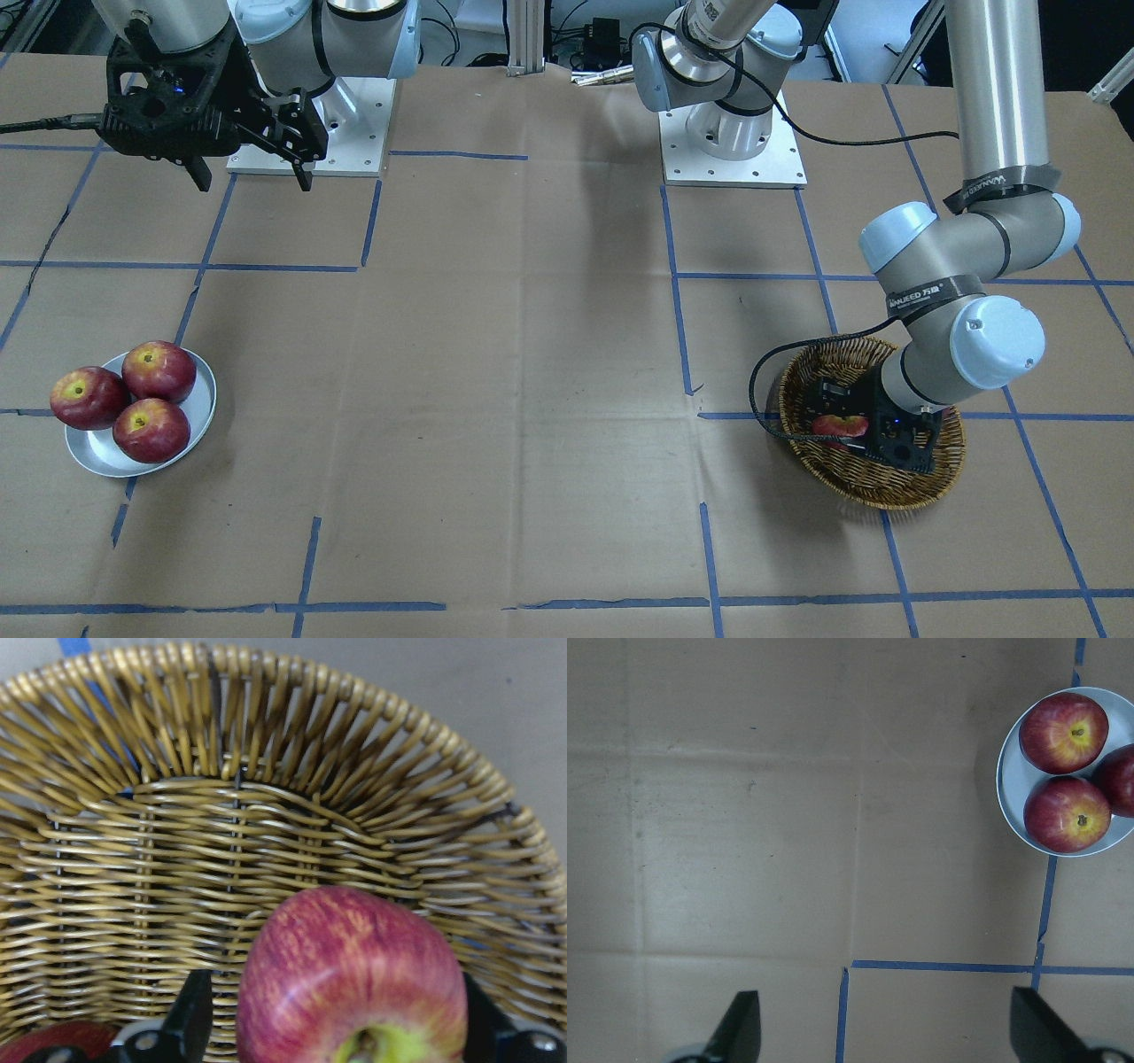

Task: Transfer apple from basket to plate
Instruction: 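Close the left gripper on the apple and lift it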

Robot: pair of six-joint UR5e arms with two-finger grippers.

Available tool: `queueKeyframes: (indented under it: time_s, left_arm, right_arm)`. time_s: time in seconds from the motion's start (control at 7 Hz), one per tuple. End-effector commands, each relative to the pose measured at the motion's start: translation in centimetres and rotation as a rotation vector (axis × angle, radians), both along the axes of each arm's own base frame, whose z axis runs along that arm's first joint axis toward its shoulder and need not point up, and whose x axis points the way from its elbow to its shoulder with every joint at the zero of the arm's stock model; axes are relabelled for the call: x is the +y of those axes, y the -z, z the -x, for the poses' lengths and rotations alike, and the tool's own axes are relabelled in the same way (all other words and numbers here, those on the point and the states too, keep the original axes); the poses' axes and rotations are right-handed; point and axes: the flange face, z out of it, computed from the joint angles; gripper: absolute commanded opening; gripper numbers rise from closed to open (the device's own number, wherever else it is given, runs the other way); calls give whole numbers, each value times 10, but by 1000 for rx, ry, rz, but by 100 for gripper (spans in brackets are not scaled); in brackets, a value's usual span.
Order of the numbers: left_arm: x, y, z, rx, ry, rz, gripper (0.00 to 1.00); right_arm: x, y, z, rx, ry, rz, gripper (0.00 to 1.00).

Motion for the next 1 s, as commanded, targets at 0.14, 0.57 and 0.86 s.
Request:
queueKeyframes:
  time_s: [0.14, 0.57, 0.86]
  left_arm:
    - [-5, -19, 11, 23, -23, 58, 46]
    - [4, -105, 138, -9, -167, 135, 46]
    - [37, -92, 282, -7, -328, 117, 47]
  right_arm:
    - [-2, 0, 0, 0, 1, 2, 100]
    - [-2, 2, 0, 0, 1, -4, 100]
    - [-1, 3, 0, 1, 0, -7, 100]
